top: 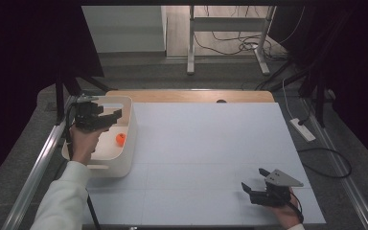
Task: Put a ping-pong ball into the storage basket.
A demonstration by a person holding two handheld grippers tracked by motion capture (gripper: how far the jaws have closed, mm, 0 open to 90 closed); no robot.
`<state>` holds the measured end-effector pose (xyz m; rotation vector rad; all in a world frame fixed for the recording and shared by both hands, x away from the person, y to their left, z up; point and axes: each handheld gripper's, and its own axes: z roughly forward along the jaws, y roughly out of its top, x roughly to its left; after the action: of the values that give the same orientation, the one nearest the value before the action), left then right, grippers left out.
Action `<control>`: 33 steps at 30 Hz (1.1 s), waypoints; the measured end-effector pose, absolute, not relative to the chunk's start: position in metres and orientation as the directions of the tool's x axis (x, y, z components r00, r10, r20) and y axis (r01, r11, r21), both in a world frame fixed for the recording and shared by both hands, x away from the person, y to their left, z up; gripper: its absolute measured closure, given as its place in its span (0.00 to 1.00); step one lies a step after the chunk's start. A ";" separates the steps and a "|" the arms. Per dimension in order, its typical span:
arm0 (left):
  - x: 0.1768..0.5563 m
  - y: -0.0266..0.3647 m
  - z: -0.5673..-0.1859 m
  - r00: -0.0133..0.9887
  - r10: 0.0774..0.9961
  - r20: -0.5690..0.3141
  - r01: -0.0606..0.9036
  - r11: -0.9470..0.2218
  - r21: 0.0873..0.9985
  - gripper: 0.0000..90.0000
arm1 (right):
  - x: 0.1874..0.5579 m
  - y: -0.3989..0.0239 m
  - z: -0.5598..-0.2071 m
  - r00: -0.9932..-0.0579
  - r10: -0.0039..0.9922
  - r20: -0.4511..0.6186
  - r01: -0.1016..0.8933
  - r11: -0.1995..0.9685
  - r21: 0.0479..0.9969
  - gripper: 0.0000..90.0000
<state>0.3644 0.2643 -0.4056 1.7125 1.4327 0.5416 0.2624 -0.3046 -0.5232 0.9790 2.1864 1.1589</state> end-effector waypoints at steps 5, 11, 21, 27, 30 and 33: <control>0.362 0.268 -0.407 0.270 0.944 -0.190 0.594 -0.008 0.804 0.23 | 0.263 -0.304 -0.523 -0.634 0.769 -0.078 0.367 0.389 0.845 0.16; 0.358 0.269 -0.406 0.263 0.945 -0.193 0.587 0.002 0.809 0.20 | 0.263 -0.305 -0.523 -0.632 0.771 -0.076 0.370 0.387 0.845 0.16; 0.351 0.254 -0.398 0.331 0.921 -0.205 0.559 -0.016 0.829 0.20 | 0.261 -0.306 -0.522 -0.629 0.773 -0.076 0.364 0.380 0.851 0.16; 0.347 0.242 -0.394 0.381 0.901 -0.208 0.546 -0.037 0.837 0.20 | 0.261 -0.307 -0.521 -0.630 0.772 -0.078 0.360 0.380 0.852 0.16; 0.339 0.230 -0.389 0.438 0.877 -0.199 0.526 -0.070 0.848 0.20 | 0.262 -0.307 -0.521 -0.631 0.772 -0.075 0.361 0.378 0.852 0.16; 0.332 0.222 -0.386 0.469 0.862 -0.192 0.510 -0.087 0.856 0.20 | 0.262 -0.307 -0.521 -0.632 0.771 -0.075 0.361 0.378 0.852 0.16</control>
<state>0.3324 0.2220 -0.3860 1.7453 1.1754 0.4526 0.2616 -0.3070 -0.5213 0.9751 2.1767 1.1748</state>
